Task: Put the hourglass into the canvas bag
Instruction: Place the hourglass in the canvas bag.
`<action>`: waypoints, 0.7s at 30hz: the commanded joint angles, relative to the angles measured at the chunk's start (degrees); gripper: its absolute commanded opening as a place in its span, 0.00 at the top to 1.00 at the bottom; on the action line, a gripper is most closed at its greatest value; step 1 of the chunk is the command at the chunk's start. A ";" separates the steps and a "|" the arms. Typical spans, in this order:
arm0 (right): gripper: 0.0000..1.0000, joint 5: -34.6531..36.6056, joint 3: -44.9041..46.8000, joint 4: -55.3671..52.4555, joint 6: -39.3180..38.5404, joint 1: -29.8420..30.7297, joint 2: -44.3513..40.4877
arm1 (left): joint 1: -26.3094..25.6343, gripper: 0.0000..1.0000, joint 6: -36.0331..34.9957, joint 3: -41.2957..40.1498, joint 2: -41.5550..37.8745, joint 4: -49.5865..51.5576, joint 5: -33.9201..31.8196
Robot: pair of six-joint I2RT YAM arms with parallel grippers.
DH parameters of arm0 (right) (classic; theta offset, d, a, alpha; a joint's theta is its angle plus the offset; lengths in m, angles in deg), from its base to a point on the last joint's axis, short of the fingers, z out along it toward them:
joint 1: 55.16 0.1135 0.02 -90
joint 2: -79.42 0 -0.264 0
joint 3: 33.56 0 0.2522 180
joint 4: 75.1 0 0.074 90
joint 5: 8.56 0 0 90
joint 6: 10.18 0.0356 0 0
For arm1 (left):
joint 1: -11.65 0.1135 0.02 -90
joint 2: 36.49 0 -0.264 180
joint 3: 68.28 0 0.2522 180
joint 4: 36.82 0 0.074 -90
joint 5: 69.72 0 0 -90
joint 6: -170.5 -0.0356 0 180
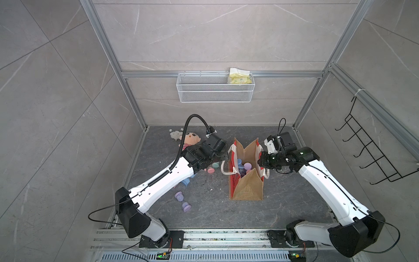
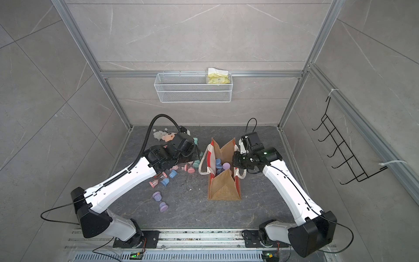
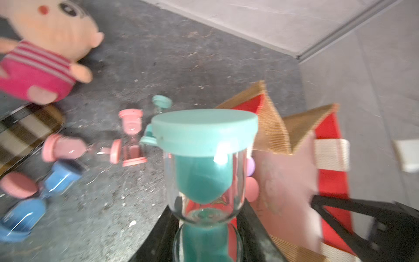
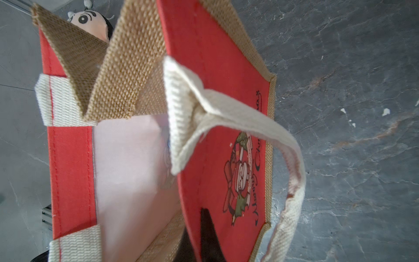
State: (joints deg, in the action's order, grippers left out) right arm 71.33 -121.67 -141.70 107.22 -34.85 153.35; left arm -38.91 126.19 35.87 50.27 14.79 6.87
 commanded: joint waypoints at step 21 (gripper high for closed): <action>1.00 2.12 -8.30 0.08 4.51 -0.45 -2.45 | -6.69 1.00 -12.02 9.72 15.70 -8.59 12.88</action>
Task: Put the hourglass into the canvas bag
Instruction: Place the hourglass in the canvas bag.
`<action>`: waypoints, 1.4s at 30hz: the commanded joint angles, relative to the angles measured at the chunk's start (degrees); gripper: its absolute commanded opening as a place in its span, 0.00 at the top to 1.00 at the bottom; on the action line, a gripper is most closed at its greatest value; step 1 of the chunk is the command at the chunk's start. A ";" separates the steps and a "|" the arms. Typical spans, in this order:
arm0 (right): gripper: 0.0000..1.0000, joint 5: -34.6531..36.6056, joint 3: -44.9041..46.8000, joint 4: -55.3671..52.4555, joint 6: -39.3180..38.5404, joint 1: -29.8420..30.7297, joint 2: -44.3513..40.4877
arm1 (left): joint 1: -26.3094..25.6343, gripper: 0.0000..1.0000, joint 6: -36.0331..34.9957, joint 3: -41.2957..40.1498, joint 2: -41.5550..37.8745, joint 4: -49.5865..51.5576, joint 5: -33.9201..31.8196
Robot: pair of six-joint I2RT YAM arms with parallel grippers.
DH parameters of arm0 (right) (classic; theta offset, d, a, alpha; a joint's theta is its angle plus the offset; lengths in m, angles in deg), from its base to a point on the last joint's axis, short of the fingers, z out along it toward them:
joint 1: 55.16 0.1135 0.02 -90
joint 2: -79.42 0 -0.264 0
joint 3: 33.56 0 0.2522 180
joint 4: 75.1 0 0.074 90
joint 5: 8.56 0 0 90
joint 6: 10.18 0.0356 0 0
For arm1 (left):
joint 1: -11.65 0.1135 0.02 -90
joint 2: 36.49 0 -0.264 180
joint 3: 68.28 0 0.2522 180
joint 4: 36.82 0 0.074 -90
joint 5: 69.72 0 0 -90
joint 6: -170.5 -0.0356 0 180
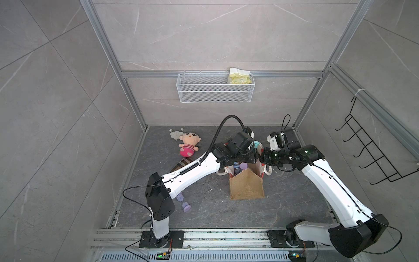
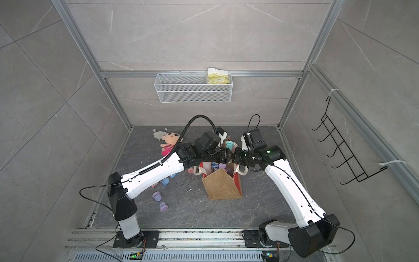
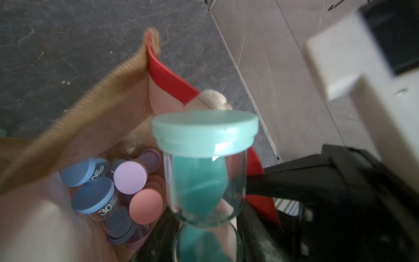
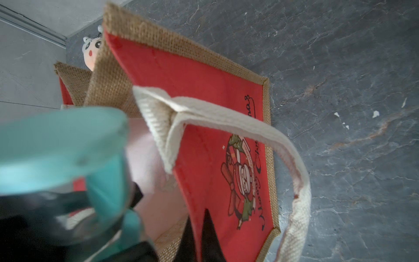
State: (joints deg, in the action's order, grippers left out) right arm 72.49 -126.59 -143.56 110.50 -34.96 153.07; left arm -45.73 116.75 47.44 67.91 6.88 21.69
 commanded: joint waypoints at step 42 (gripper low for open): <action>1.00 -4.43 0.45 4.65 1.40 -0.83 -3.43 | 6.72 1.00 -5.87 22.87 15.21 22.65 1.56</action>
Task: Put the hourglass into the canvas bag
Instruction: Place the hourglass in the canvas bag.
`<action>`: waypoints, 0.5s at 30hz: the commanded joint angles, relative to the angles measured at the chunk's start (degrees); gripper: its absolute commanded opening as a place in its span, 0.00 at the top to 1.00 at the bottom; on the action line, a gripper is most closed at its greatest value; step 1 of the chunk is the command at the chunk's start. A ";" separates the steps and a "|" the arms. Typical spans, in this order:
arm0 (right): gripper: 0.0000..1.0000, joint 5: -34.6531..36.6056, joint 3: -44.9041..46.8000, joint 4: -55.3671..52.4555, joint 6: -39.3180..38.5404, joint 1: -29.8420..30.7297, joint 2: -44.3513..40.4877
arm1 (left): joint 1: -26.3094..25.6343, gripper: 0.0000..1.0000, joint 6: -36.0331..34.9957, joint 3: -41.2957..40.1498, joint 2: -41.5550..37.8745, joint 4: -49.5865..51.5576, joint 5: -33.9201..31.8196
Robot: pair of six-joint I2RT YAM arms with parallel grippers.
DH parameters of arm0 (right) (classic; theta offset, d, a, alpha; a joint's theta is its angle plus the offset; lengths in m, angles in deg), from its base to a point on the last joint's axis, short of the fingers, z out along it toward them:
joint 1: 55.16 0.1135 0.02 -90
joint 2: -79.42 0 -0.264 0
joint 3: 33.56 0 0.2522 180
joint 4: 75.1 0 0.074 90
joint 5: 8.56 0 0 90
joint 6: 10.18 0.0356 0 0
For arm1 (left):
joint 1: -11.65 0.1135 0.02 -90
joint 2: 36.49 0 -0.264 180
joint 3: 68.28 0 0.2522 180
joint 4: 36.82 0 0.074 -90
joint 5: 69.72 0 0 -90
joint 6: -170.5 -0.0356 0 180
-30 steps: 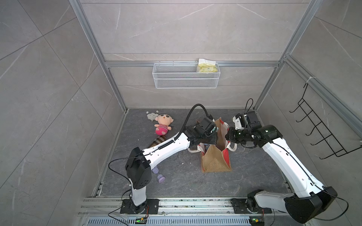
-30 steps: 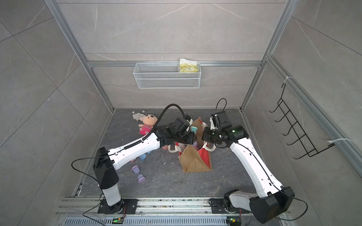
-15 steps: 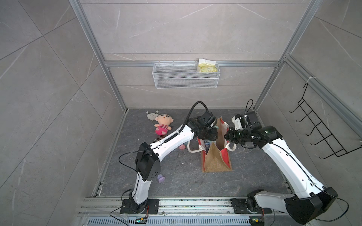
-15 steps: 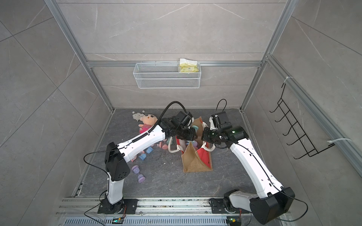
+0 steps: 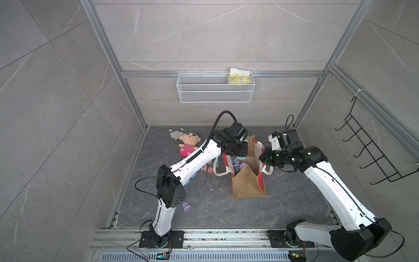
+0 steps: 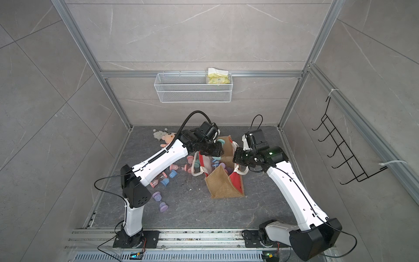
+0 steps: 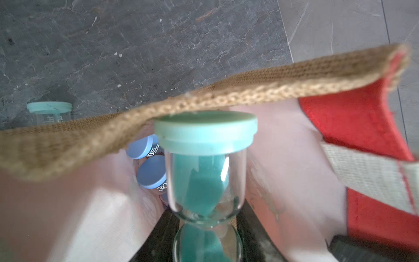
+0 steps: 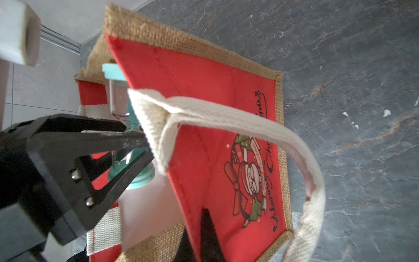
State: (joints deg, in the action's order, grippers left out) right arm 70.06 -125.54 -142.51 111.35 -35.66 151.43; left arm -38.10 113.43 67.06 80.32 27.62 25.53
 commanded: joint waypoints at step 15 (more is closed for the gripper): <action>1.00 -2.76 0.72 5.42 1.52 -0.21 -1.01 | -2.09 0.96 -3.61 -4.73 7.84 -3.25 1.09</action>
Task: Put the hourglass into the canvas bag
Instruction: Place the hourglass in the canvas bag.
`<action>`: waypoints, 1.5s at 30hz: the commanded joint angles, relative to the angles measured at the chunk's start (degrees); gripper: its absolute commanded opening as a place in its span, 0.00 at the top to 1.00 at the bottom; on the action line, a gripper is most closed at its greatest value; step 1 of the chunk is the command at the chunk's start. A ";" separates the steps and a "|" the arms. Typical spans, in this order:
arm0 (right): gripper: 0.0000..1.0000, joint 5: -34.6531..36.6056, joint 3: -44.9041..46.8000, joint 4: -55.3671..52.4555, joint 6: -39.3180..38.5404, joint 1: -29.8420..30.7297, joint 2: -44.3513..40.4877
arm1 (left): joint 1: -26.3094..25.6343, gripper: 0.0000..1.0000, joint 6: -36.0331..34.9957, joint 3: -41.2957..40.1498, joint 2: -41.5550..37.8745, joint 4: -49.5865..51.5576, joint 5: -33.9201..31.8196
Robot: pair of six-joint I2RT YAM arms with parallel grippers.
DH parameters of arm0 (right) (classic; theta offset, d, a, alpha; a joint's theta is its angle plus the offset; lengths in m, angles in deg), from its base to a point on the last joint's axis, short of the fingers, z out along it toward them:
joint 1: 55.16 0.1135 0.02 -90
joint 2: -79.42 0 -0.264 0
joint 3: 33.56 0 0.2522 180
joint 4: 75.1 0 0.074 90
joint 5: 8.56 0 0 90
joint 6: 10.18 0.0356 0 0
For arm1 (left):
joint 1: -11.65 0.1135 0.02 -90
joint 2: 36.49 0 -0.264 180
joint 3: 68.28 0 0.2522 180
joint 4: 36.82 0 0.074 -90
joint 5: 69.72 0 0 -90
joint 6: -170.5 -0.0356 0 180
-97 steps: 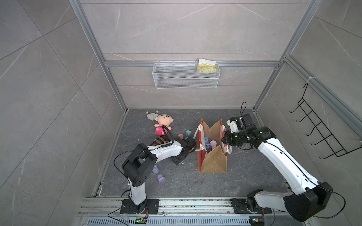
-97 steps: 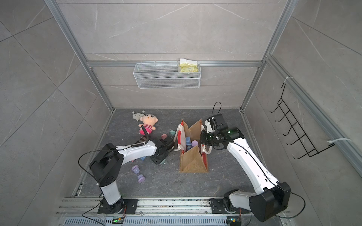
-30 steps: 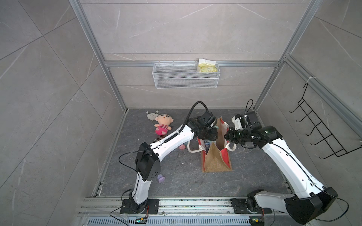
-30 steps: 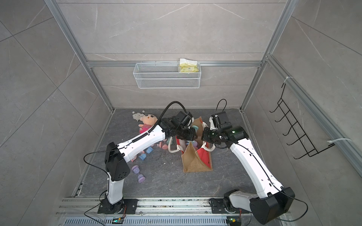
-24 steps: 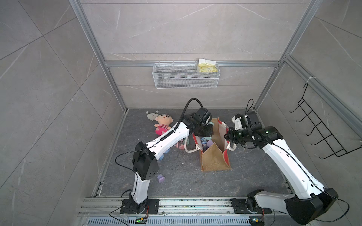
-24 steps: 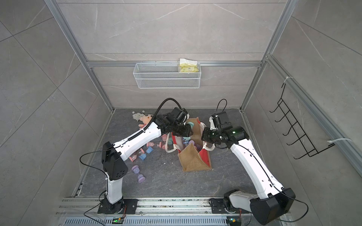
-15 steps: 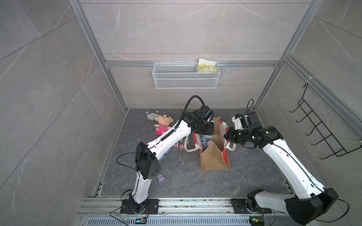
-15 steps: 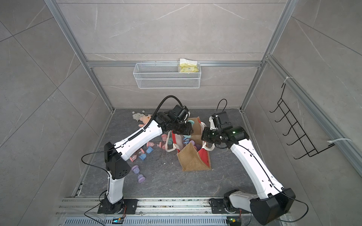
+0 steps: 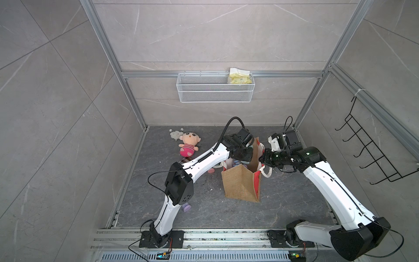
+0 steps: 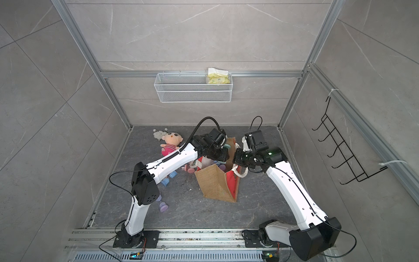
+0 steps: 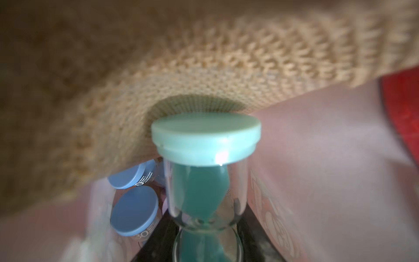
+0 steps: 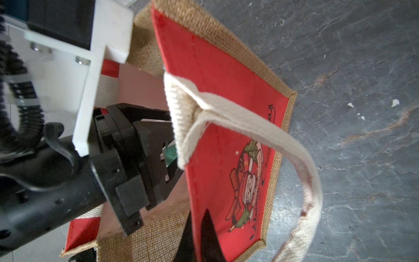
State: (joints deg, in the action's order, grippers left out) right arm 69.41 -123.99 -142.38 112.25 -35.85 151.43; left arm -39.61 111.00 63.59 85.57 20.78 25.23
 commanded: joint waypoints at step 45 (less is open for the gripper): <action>1.00 2.02 1.97 6.02 -2.10 -0.33 1.76 | 1.40 0.00 -2.70 -16.38 -32.32 2.12 -12.08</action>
State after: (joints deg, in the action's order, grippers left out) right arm 71.35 -120.79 -137.50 110.87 -36.07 153.04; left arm -38.76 108.42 50.52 57.85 21.56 19.85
